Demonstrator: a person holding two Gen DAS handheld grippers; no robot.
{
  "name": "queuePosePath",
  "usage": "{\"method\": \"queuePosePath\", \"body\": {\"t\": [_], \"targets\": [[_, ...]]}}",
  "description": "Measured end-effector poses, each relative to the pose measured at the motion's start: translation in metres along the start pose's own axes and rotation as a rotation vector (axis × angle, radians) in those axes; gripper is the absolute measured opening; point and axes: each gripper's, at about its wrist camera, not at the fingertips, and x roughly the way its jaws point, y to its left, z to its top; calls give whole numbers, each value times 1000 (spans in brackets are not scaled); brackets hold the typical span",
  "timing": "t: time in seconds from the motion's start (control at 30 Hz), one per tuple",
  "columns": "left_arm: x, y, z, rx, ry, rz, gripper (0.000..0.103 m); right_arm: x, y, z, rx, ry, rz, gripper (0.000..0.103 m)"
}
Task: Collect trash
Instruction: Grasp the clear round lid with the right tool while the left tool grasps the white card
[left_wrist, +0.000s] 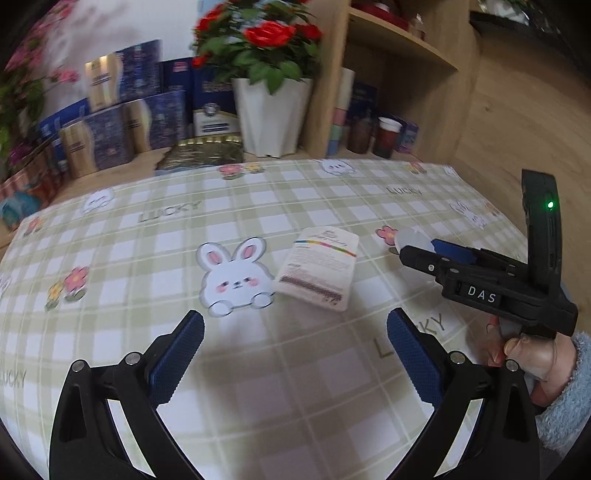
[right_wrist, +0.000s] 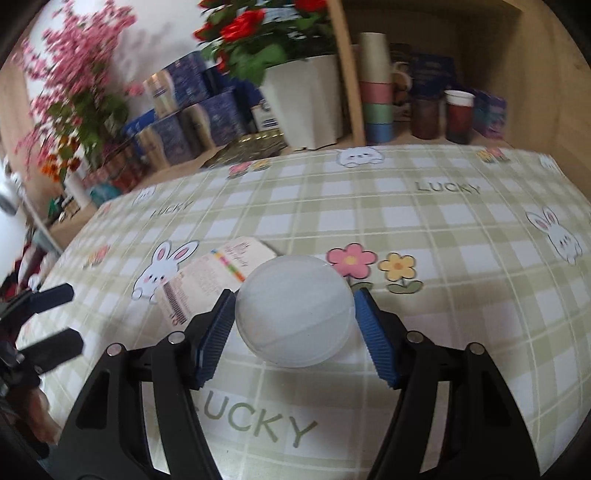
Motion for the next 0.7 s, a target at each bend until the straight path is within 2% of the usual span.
{"method": "queuePosePath", "body": {"t": [0.17,0.23,0.33,0.47,0.6,0.7], "targets": [[50,-21,26,128,87,-43,97,-3,-10,0,44,-23,-5,67],[64,-23,35,156,96,-59,97,-2,-18,-1,86,-24,-2,67],[88,-22,47,162,137,-80,97,-2,-28,-2,139,-22,-7,67],[117,-19,56,157,194,-59,97,-2,-27,-2,142,-22,-10,67],[132,-19,58,142,236,-60,86,1,-21,-2,108,-11,-10,67],[135,-24,55,178,231,-20,85,2,-20,-1,100,-7,-9,67]]}}
